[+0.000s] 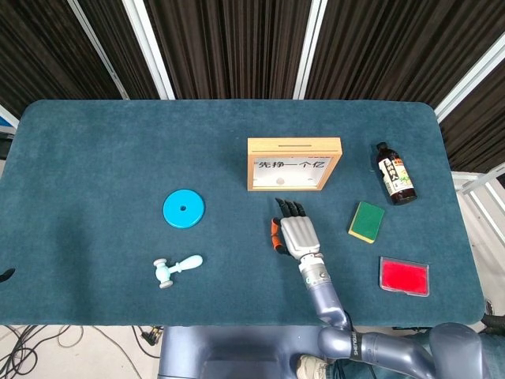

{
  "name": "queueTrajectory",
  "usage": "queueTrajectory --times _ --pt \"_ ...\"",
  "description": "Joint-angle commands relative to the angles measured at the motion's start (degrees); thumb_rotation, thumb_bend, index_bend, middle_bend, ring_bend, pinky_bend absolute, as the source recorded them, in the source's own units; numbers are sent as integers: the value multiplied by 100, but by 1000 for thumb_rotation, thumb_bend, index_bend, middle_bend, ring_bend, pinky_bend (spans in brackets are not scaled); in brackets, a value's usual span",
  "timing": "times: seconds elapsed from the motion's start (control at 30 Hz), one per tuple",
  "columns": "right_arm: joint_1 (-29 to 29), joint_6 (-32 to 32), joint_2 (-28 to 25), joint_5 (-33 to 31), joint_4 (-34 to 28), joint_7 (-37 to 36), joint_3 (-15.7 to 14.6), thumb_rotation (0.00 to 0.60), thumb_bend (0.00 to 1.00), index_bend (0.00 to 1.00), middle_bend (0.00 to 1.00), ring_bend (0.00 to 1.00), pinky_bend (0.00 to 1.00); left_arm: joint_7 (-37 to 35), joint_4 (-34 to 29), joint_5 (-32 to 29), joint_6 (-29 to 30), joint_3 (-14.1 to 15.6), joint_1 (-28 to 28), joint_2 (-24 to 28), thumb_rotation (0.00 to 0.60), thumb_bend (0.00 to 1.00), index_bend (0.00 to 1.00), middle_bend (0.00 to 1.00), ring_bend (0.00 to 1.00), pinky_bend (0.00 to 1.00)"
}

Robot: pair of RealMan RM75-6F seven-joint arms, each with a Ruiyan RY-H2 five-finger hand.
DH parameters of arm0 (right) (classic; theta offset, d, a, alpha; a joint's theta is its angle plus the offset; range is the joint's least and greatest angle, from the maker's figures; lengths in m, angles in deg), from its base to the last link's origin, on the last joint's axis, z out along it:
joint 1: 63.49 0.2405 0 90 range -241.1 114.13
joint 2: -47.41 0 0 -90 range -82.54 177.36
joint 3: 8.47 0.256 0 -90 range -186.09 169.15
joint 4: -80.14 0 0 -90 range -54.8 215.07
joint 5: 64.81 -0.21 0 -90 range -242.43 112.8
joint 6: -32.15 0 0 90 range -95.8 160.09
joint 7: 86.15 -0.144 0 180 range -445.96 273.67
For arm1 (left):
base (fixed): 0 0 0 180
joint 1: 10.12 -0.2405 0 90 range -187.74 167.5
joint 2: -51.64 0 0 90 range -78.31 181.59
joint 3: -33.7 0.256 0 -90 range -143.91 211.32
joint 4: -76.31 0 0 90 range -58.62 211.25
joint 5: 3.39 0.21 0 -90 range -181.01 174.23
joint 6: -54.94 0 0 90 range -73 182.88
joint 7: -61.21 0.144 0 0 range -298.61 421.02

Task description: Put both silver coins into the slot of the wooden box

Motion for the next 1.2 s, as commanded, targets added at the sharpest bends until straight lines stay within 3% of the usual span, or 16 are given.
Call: queueTrajectory --times 0.03,0.4,0.57,0.9,1.2 --pt "-123 -382 -410 185 -519 119 100 600 516 766 3 0 0 9 -6 2 1 4 0 -2 600 38 2 0 0 0" --pt "-542 -1465 -1593 468 -2005 489 484 600 515 772 3 0 0 36 -85 21 134 2 -51 19 600 39 2 0 0 0" --pt "-612 -1757 -1831 509 -2212 462 700 600 516 773 3 0 0 125 -86 13 185 -2 -54 -11 600 39 2 0 0 0" --pt "-71 -980 -2319 -166 -2008 445 1340 600 515 773 3 0 0 242 -45 -103 180 -43 -31 -61 600 40 2 0 0 0" --pt "889 7 -2571 -1425 -1479 863 1804 600 515 773 3 0 0 248 48 -279 106 -122 6 -98 600 41 2 0 0 0"
